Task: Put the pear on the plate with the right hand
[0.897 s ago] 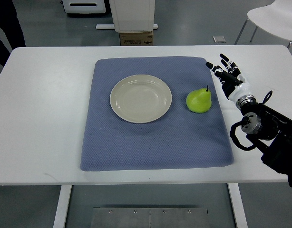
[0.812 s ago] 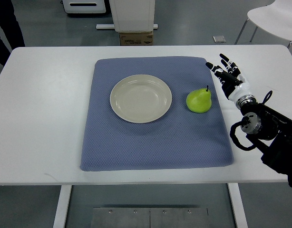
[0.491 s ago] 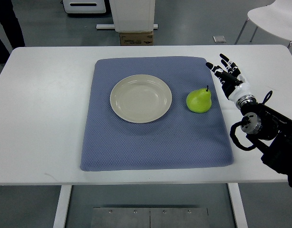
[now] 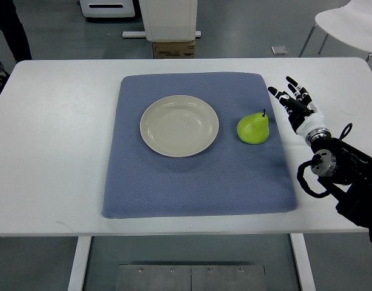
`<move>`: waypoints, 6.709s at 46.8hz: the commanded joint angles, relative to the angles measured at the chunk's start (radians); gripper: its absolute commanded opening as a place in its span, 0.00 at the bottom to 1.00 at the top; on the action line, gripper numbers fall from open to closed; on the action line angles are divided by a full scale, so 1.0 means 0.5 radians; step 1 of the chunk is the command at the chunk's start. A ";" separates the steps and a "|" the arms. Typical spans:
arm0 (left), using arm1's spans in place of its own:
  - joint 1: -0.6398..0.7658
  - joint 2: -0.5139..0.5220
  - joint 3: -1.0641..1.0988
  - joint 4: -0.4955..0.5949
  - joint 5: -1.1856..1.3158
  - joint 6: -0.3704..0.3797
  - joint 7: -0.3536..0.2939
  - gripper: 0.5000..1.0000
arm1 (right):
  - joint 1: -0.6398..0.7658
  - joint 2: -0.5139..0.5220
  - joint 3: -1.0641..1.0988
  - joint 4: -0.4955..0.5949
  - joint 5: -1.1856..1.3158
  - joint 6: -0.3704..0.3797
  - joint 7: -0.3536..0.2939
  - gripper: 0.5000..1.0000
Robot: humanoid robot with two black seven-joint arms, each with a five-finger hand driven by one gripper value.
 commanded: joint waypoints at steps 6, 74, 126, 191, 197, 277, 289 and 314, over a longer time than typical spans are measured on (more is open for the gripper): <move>0.000 0.000 0.000 0.000 0.000 0.000 0.000 1.00 | 0.080 0.031 0.006 -0.058 0.000 0.002 0.055 1.00; 0.000 0.000 0.000 0.000 0.000 0.000 0.000 1.00 | -0.117 -0.816 -0.626 0.921 -0.874 -0.089 0.442 1.00; 0.000 0.000 0.000 0.000 0.000 0.000 0.000 1.00 | 0.206 -0.549 -1.104 0.881 -1.059 -0.620 0.316 0.97; 0.000 0.000 0.000 0.000 0.000 0.000 0.000 1.00 | 0.261 -0.481 -1.396 0.783 -1.065 -0.835 0.263 0.61; 0.000 0.000 0.000 0.000 0.000 0.000 0.000 1.00 | 0.273 -0.448 -1.411 0.740 -1.068 -0.835 0.263 0.30; 0.000 0.000 0.000 0.000 0.000 0.000 0.000 1.00 | 0.620 0.089 -1.405 0.608 -0.967 -0.792 0.205 0.00; 0.000 0.000 0.000 0.000 0.000 0.000 0.000 1.00 | 0.598 0.196 -1.414 0.565 -0.973 -0.774 0.205 0.00; 0.000 0.000 0.000 0.000 0.000 0.000 0.000 1.00 | 0.543 0.319 -1.476 0.421 -0.970 -0.774 0.205 0.11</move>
